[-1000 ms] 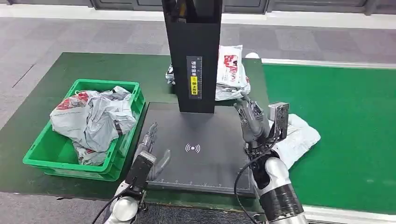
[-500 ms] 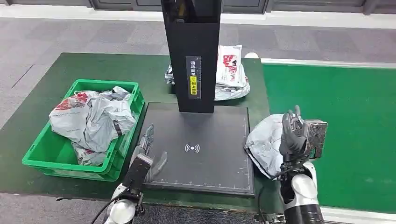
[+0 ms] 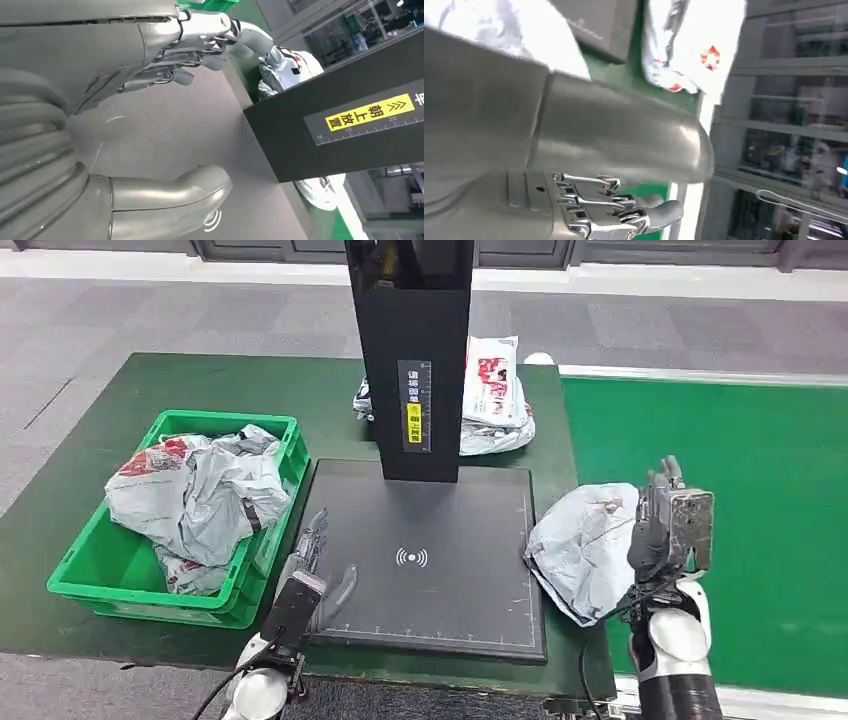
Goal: Moved the parcel from conveyor to table for the left to box.
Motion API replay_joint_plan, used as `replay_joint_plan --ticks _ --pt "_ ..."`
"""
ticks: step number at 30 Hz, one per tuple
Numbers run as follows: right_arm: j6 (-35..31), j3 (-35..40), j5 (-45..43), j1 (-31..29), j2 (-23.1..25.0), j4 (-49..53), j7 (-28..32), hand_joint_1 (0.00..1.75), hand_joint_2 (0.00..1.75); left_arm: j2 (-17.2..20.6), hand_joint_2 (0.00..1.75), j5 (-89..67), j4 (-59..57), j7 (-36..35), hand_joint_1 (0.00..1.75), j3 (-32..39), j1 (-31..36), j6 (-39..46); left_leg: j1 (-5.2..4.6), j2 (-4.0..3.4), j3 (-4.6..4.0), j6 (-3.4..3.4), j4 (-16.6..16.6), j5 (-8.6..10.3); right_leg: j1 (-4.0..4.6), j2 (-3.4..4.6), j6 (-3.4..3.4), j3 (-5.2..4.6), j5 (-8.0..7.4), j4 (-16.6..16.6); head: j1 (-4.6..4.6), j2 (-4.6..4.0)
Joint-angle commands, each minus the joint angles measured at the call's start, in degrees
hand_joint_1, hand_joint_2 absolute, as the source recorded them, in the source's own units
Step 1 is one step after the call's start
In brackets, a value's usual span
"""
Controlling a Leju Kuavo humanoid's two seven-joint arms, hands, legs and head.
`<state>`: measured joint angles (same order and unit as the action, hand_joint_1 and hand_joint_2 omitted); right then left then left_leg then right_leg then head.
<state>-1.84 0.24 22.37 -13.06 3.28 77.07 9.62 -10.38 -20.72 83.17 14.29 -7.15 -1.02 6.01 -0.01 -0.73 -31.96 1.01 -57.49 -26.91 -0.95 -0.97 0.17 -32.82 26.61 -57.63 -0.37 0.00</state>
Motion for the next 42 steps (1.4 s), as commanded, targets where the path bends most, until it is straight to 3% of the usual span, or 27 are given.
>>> replay_joint_plan --ticks 1,9,10,17,26,27,28,34,42 --pt "1.3 1.6 7.9 -6.8 -2.1 -16.3 -2.8 0.0 0.0 0.1 1.75 -0.2 -4.4 -0.7 0.0 -0.4 3.8 -1.4 0.08 0.01 0.03 -0.01 0.0 0.06 0.07 0.09 -0.02 0.07 -0.11 0.1 0.0 0.0" --pt "-0.1 6.8 16.2 -12.1 -1.8 -29.6 -6.7 0.0 0.0 0.9 1.75 0.0 -5.7 -0.8 0.0 -1.4 4.6 -1.6 0.08 -0.06 0.02 -0.03 0.1 0.1 0.07 0.17 -0.02 0.05 -0.17 0.1 0.0 0.0" --pt "-0.2 7.4 17.4 -12.6 -1.8 -31.2 -7.9 0.0 1.75 1.0 1.75 0.1 -6.0 -0.9 0.0 -1.6 4.8 -1.6 0.09 -0.06 0.04 -0.02 0.1 0.13 0.08 0.18 -0.02 0.07 -0.19 0.2 0.0 0.0" --pt "-1.8 10.4 22.7 -14.5 -1.2 -39.0 -9.7 0.0 1.75 1.1 1.75 0.5 -6.7 -1.2 0.0 -2.3 5.5 -1.5 0.07 -0.01 0.04 -0.02 0.1 0.11 0.07 0.12 -0.01 0.08 -0.16 0.2 0.0 0.0" --pt "1.6 14.7 29.5 -15.8 -1.5 -43.4 -14.8 0.0 1.75 1.3 1.75 0.8 -8.6 -1.3 0.0 -2.9 6.9 -1.7 0.08 0.06 -0.03 -0.02 0.1 0.13 0.07 0.06 -0.01 0.04 -0.15 0.1 0.0 0.0" --pt "1.6 14.7 29.5 -15.8 -1.5 -43.4 -14.8 0.66 1.75 1.3 1.75 0.8 -8.6 -1.3 0.0 -2.9 6.9 -1.7 0.03 0.03 -0.01 -0.02 0.0 0.1 0.02 0.05 0.0 0.03 -0.11 0.1 0.0 0.0" --pt "1.7 14.4 29.3 -15.8 -1.4 -43.6 -14.8 1.75 1.75 1.3 1.75 0.8 -8.7 -1.3 0.0 -2.9 6.9 -1.7 0.08 0.05 -0.03 -0.02 0.1 0.14 0.08 0.07 -0.02 0.04 -0.17 0.2 0.0 0.0" --pt "1.2 12.5 28.0 -15.4 -1.3 -42.6 -14.5 1.75 1.75 1.5 1.75 0.9 -8.3 -1.3 0.0 -2.9 6.6 -1.6 0.11 0.06 -0.02 -0.02 0.1 0.12 0.11 0.07 -0.01 0.05 -0.16 0.2 0.0 0.0" --pt "2.4 8.7 23.1 -14.6 -0.6 -40.4 -11.4 1.75 1.75 1.7 1.75 1.0 -8.3 -1.2 0.0 -2.8 6.7 -1.5 0.1 -0.44 0.09 0.07 0.0 0.05 0.15 0.46 -0.15 -0.03 -0.22 0.1 0.02 0.0"
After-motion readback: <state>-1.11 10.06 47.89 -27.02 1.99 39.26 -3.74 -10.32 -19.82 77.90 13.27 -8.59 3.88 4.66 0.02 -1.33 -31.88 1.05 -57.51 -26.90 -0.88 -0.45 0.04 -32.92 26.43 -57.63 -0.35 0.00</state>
